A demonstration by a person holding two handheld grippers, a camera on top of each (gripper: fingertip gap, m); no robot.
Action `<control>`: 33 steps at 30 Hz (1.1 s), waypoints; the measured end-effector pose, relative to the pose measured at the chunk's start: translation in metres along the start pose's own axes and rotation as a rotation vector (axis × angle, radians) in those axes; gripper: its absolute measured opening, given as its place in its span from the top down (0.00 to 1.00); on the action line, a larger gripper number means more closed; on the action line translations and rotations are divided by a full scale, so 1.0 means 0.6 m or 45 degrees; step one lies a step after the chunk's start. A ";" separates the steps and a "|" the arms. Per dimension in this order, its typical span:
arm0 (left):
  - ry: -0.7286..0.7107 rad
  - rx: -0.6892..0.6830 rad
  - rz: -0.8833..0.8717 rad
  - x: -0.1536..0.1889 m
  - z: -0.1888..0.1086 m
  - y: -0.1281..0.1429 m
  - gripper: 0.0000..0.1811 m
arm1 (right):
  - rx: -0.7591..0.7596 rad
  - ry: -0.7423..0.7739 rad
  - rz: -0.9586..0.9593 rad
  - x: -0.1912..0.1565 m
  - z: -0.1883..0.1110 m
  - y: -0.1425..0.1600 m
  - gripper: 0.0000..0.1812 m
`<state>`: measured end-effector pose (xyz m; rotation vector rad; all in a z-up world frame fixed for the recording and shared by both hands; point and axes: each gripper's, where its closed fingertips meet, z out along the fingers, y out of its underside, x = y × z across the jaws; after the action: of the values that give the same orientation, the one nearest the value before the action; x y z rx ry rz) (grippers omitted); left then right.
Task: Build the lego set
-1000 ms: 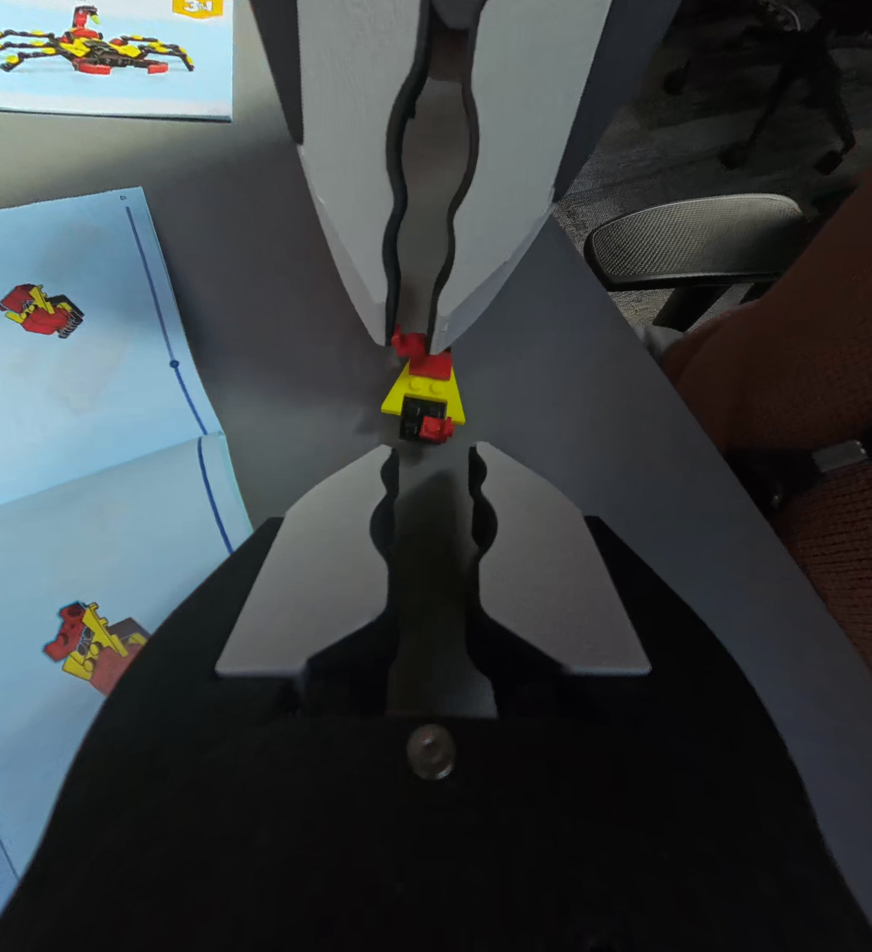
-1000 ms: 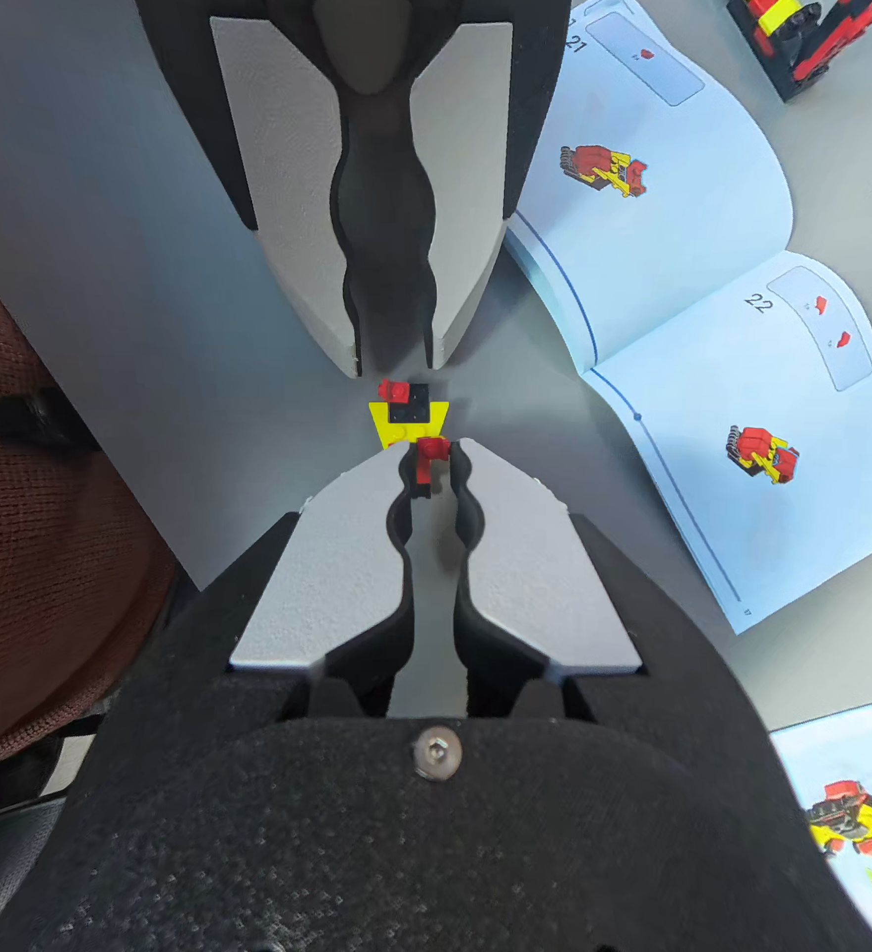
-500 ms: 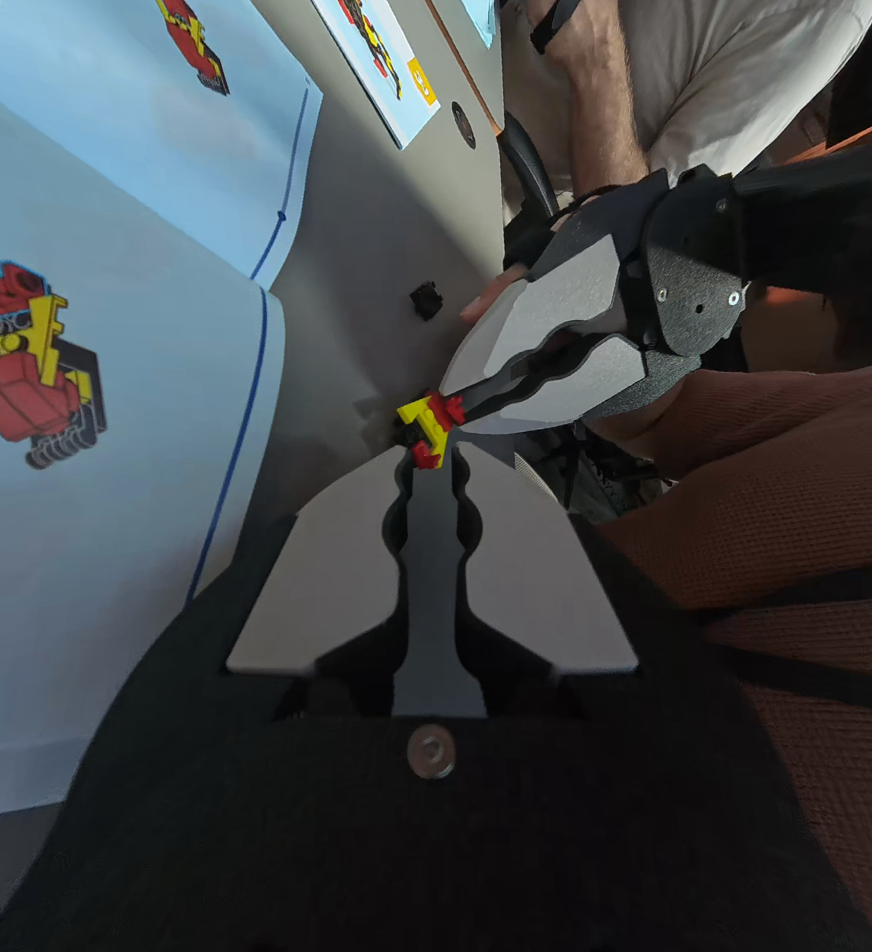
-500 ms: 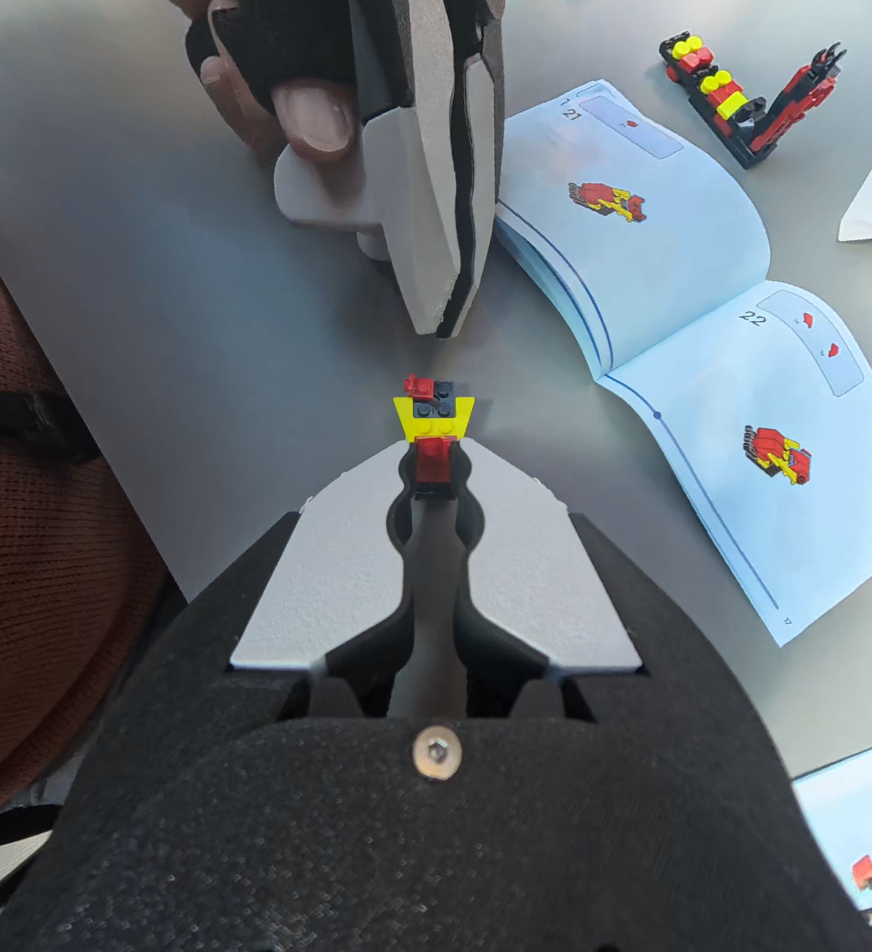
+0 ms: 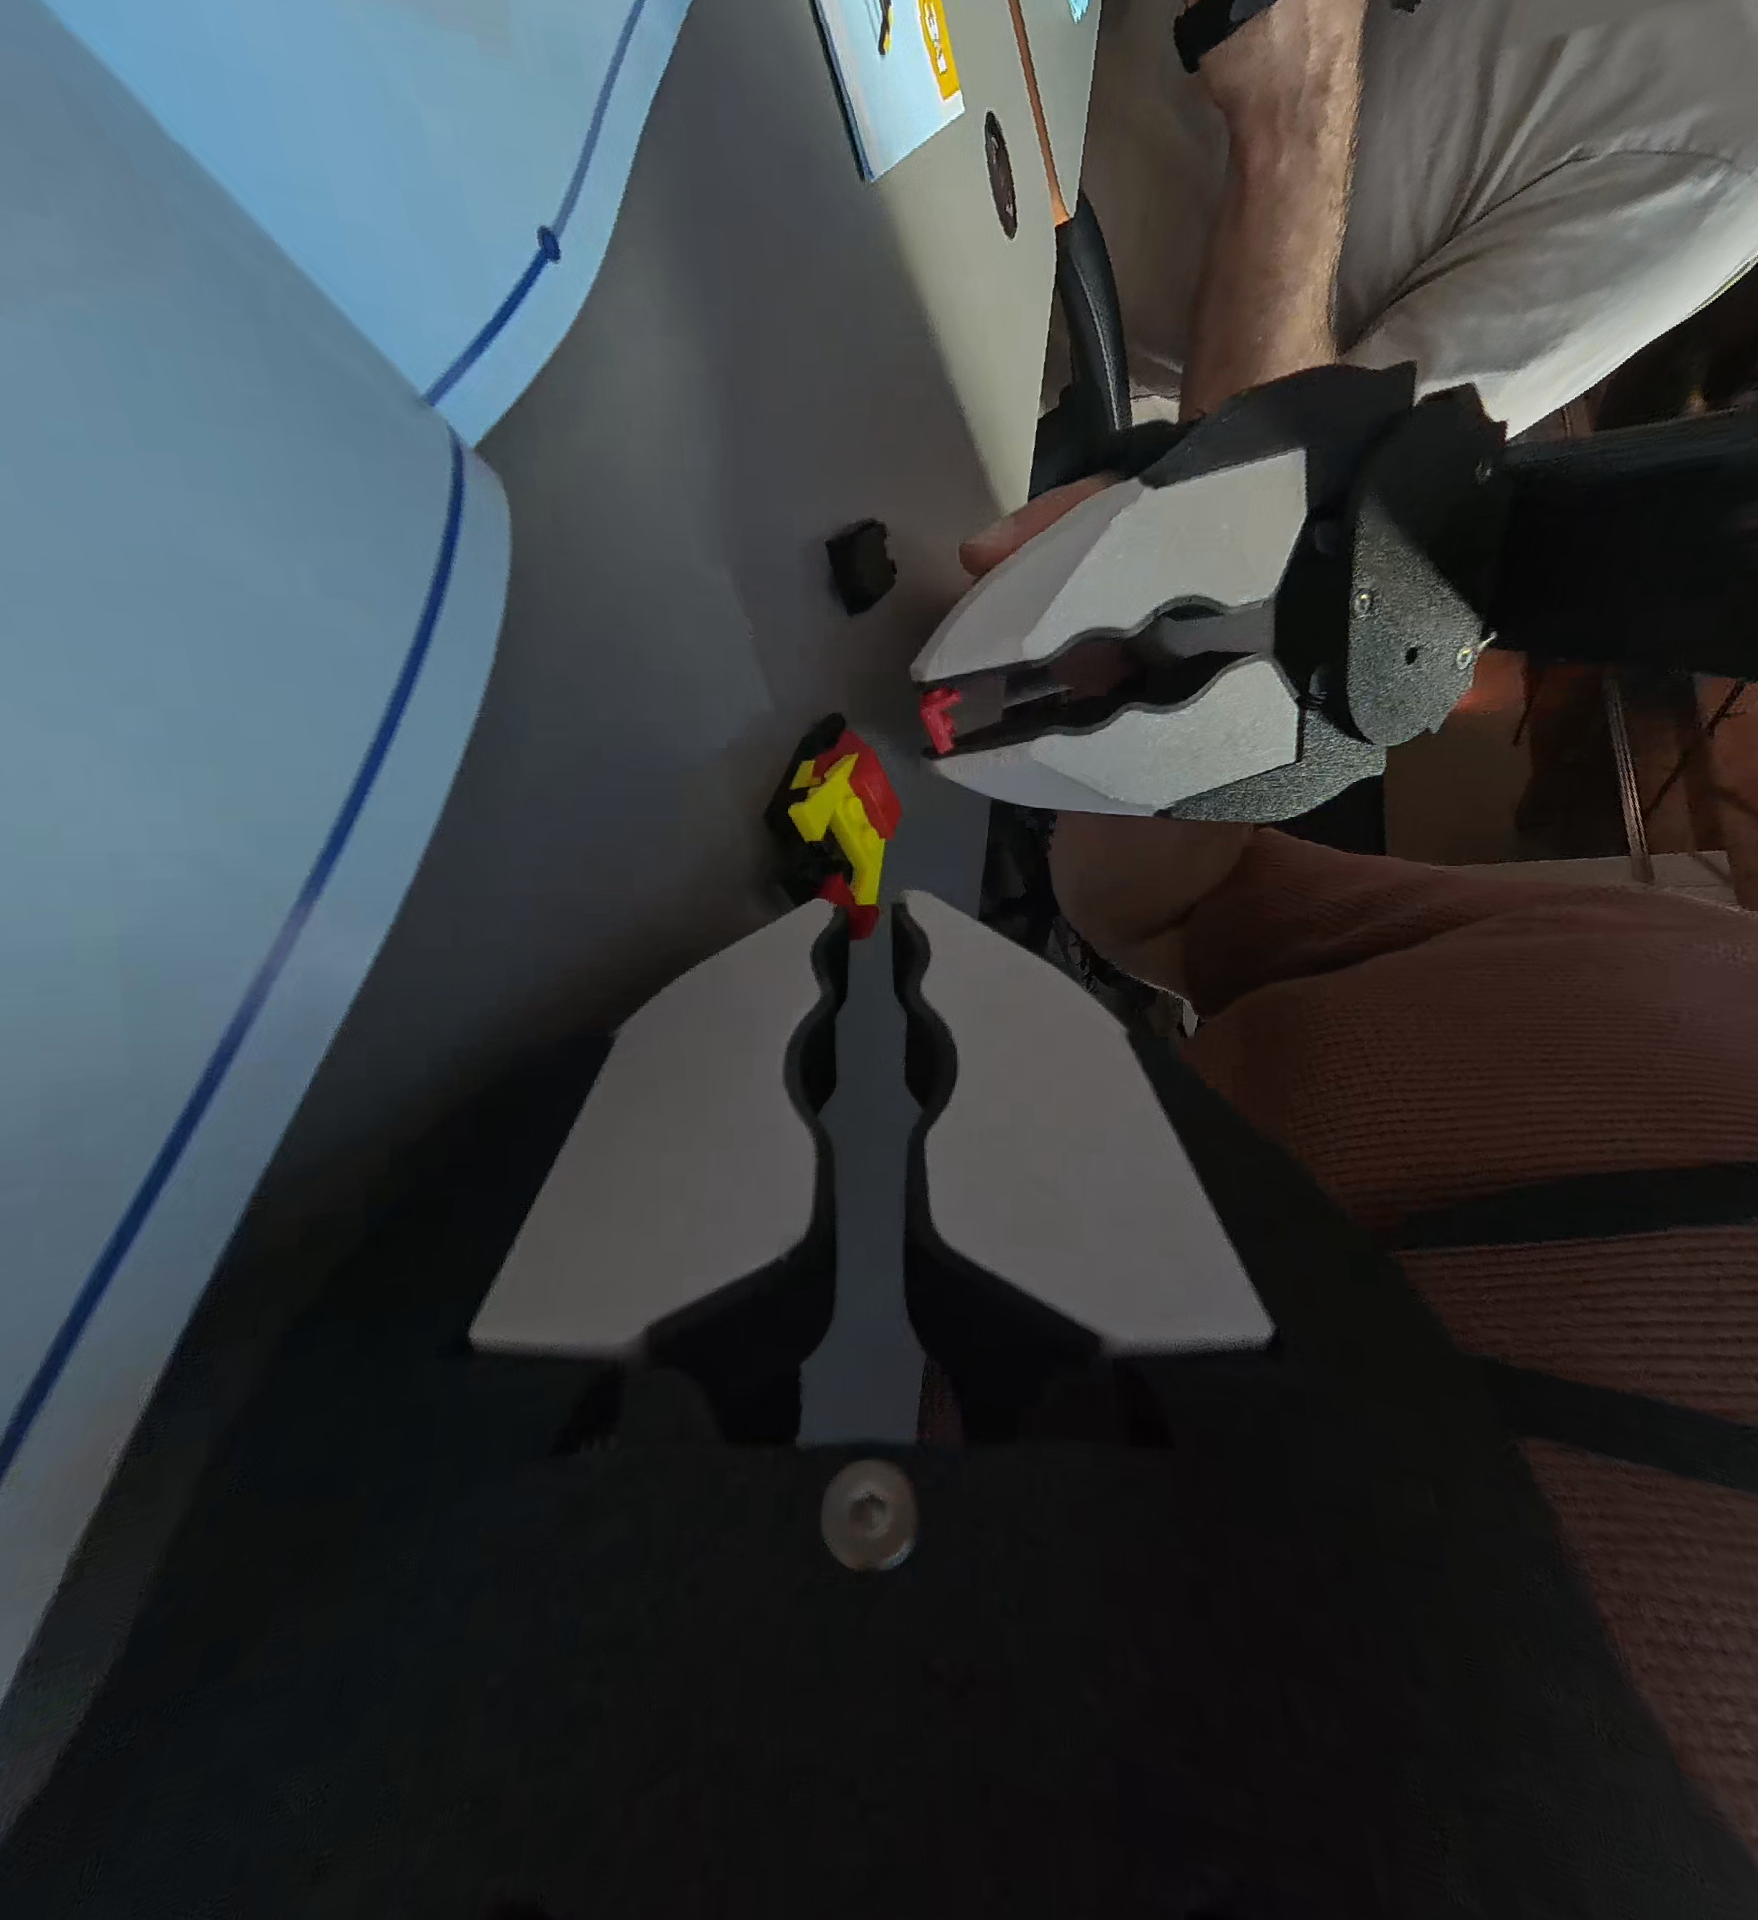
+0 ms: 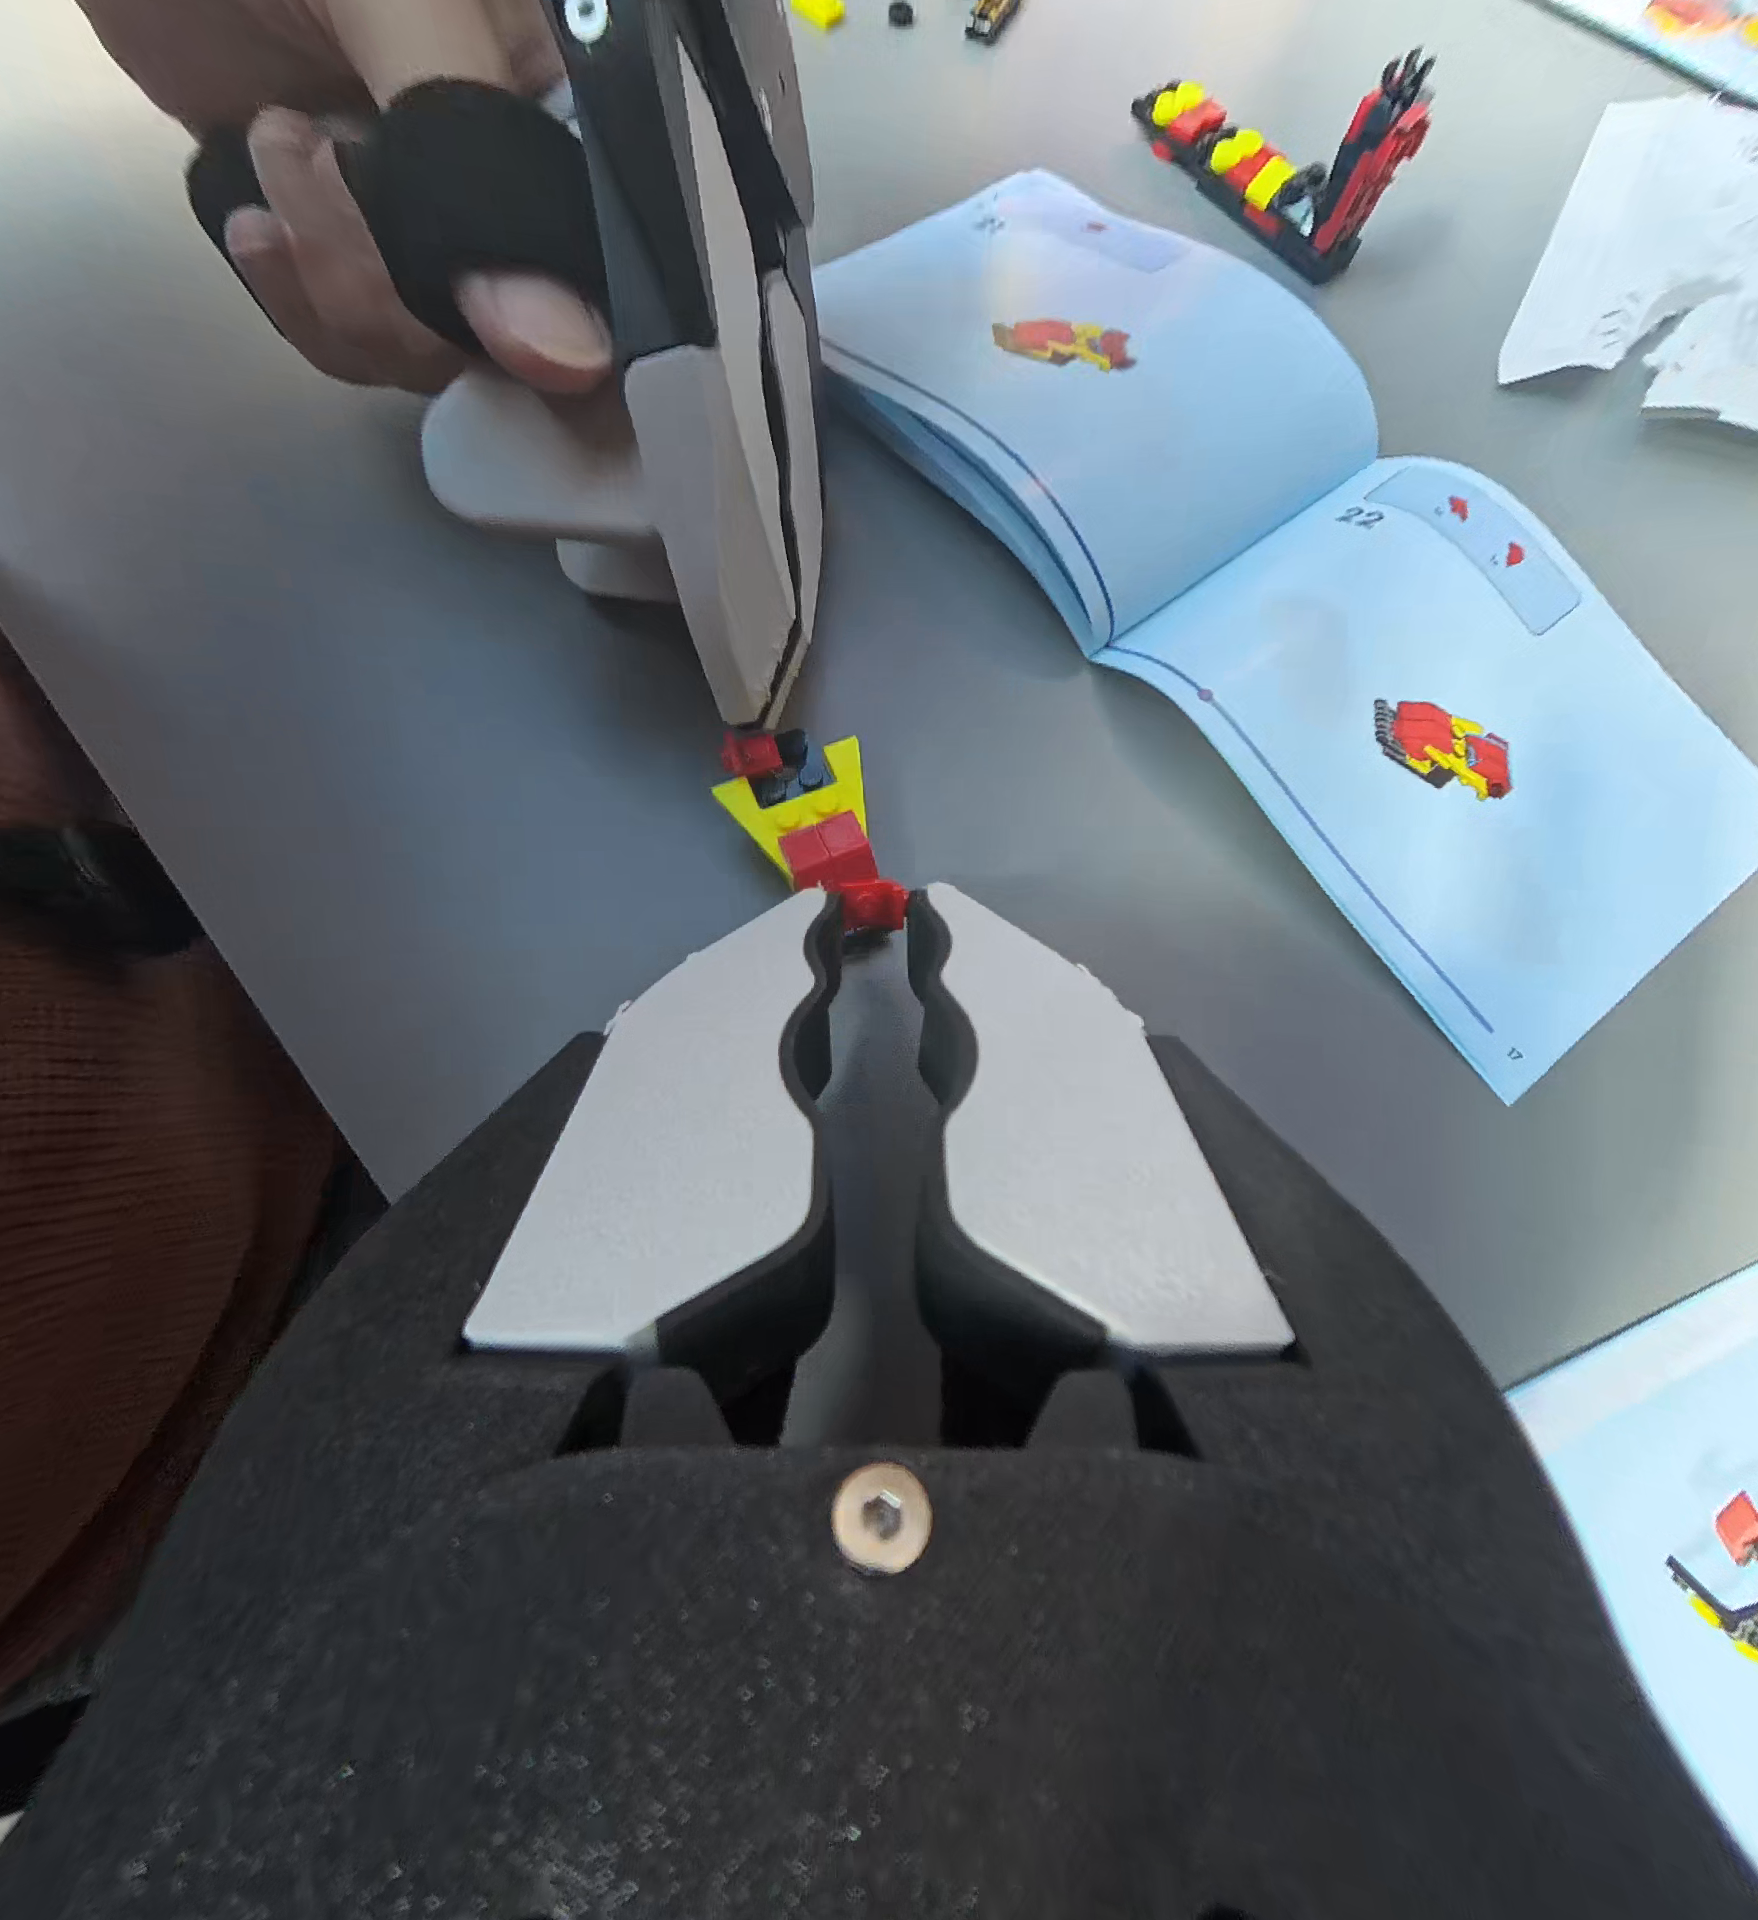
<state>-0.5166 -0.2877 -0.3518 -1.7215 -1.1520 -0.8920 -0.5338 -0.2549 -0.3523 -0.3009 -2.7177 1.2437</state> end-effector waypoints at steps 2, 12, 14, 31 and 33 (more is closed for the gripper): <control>0.019 0.001 -0.010 0.007 0.005 0.007 0.95 | -0.065 -0.015 -0.056 0.005 0.005 0.013 0.94; 0.068 0.110 -0.014 0.022 0.012 -0.006 0.94 | -0.176 -0.146 -0.160 -0.018 0.022 0.024 0.94; 0.078 0.121 -0.010 0.026 0.010 -0.005 0.94 | -0.177 -0.145 -0.155 -0.018 0.022 0.024 0.94; -0.294 0.190 0.300 0.008 -0.038 0.020 0.83 | -0.173 -0.139 -0.116 -0.030 0.025 0.026 0.94; -0.349 0.171 0.312 -0.002 -0.045 0.024 0.81 | -0.112 -0.122 -0.113 -0.025 0.021 0.008 0.94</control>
<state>-0.5057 -0.3158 -0.3464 -1.8636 -1.1160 -0.4300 -0.5212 -0.2644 -0.3647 -0.1316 -2.8374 1.1457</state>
